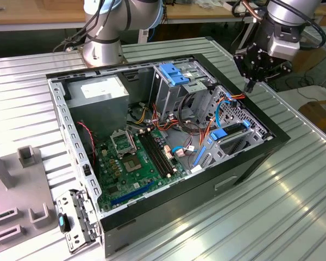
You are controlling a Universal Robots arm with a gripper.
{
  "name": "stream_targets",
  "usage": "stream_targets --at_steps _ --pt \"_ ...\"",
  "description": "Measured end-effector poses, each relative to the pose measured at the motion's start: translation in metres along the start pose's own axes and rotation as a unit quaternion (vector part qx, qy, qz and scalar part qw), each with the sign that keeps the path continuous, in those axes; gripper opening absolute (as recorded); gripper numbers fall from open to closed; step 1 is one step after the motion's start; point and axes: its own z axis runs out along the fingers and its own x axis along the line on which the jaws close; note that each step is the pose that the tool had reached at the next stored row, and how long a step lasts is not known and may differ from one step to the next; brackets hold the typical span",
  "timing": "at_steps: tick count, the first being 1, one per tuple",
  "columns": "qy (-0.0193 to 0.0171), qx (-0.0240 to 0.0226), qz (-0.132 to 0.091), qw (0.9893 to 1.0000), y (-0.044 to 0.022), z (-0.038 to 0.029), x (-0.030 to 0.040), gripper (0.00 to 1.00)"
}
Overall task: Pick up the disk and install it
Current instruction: 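Insert the first disk wire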
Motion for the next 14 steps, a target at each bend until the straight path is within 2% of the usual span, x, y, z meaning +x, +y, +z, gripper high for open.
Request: stream_targets --at_steps 3,5,6,7,8,10,12,14 --pt "0.0048 -0.0047 -0.017 0.9998 0.0001 0.0005 -0.0001 0.11" --pt "0.0094 -0.0094 -0.027 0.9996 0.0008 0.0007 -0.0007 0.11" --pt "0.0129 -0.0128 -0.031 0.9994 0.0030 0.0006 -0.0033 0.11" --pt "0.0179 -0.0177 -0.041 0.9988 0.0028 0.0006 -0.0044 0.11" --pt "0.0208 -0.0203 -0.055 0.9981 0.0029 0.0008 -0.0046 0.11" --pt "0.0233 -0.0224 -0.072 0.9969 0.0029 0.0012 -0.0046 0.11" --pt "0.0235 -0.0217 -0.099 0.9946 0.0011 0.0015 -0.0067 0.11" --pt "0.0239 -0.0219 -0.106 0.9939 0.0007 0.0014 -0.0098 0.11"
